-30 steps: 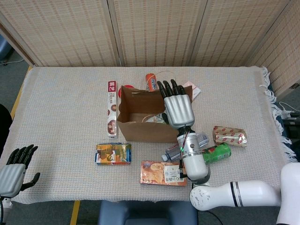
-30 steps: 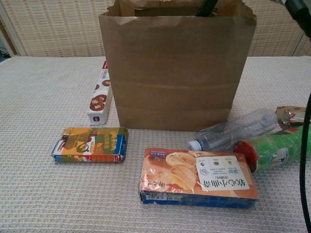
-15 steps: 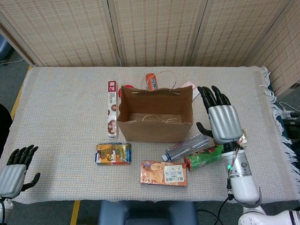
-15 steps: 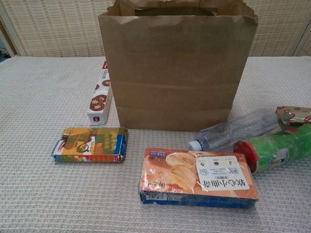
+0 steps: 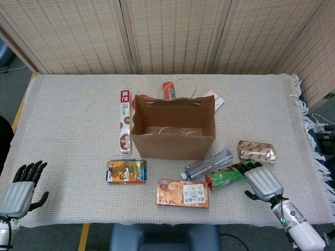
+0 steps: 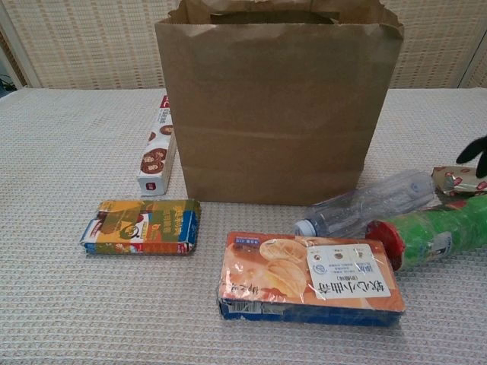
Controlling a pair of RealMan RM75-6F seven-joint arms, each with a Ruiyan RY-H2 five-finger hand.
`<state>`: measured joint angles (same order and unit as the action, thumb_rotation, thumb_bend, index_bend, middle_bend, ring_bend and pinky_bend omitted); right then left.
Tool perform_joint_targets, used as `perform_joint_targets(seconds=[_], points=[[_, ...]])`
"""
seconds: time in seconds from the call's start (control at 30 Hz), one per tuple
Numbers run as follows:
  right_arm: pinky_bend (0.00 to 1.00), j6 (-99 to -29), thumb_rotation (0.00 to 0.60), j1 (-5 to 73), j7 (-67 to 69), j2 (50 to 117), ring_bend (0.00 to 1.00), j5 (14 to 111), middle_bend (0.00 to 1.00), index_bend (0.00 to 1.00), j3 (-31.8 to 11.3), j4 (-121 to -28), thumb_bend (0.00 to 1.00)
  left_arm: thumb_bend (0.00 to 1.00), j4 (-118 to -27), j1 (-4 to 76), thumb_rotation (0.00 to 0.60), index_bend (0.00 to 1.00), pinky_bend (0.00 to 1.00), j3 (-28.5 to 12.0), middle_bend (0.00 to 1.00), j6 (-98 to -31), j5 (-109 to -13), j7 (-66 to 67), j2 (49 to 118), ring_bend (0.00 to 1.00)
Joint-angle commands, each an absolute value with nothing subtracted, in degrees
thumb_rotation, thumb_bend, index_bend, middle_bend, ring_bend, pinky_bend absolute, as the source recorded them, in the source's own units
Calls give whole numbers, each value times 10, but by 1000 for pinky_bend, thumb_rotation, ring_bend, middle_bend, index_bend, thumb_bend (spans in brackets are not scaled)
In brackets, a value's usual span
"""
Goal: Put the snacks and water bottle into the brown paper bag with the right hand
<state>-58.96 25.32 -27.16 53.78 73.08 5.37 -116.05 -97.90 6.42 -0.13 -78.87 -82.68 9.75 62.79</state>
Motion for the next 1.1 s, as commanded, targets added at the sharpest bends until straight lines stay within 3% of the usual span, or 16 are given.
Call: perform_joint_targets(seconds=[0.03,0.3,0.77,1.1], points=[[287,-545,600,255,-297,582,204,729,255,167,75,-1116,159,363,-979,65,600,0,24,-1,0,-788,-827,96,628,0],[251,-557,600,271,-367,652,168,666,256,152,47,-1088,159,363,-978,64,600,0,23,-1,0,-792,-832,84,625,0],[303,-581,600,275,-302,637,207,697,256,199,19,-1099,159,363,-975,62,600,0,24,0,0,-793,-829,79,624,0],[275,-555,600,295,-370,691,175,636,256,156,28,-1040,159,363,-978,63,600,0,23,1,0,-790,-828,84,624,0]])
